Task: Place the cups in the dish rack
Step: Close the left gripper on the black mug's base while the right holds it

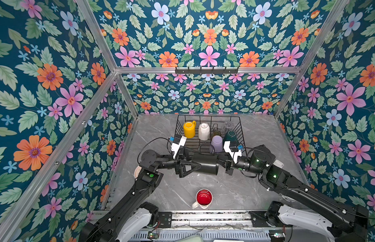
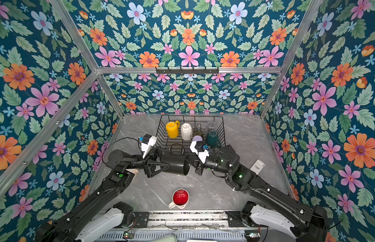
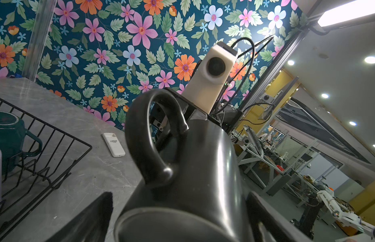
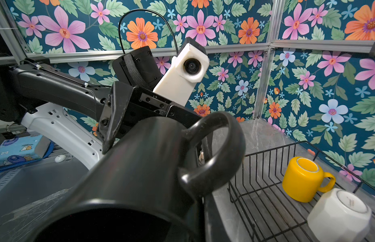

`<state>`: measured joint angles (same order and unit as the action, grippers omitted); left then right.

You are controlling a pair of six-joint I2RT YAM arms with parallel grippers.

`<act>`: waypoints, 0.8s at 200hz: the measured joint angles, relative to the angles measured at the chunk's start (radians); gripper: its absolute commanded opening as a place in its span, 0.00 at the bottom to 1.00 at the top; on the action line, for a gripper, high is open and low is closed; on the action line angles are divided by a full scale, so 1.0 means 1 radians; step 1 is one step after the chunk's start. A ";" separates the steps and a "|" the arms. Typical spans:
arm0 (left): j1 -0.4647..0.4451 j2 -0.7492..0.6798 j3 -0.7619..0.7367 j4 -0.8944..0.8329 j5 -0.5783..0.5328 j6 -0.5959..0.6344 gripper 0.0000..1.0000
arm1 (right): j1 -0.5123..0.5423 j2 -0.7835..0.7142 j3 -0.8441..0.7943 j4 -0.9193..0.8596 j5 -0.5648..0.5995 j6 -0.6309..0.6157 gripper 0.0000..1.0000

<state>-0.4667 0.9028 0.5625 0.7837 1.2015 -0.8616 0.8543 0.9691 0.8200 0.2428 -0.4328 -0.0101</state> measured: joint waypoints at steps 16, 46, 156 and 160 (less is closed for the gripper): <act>0.000 0.000 -0.001 0.009 0.004 -0.004 1.00 | 0.000 0.018 0.005 0.016 -0.010 0.004 0.00; 0.000 0.001 -0.002 0.026 0.008 -0.025 1.00 | 0.000 0.051 0.017 0.044 -0.033 0.018 0.00; 0.000 0.023 -0.018 0.124 0.028 -0.102 0.97 | 0.001 0.159 0.040 0.153 -0.084 0.064 0.00; 0.000 0.023 -0.018 0.126 0.029 -0.103 0.97 | 0.001 0.161 0.041 0.154 -0.085 0.066 0.00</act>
<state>-0.4667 0.9253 0.5442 0.9096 1.2301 -0.9642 0.8555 1.1305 0.8608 0.3969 -0.5175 0.0559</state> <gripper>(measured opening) 0.976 0.095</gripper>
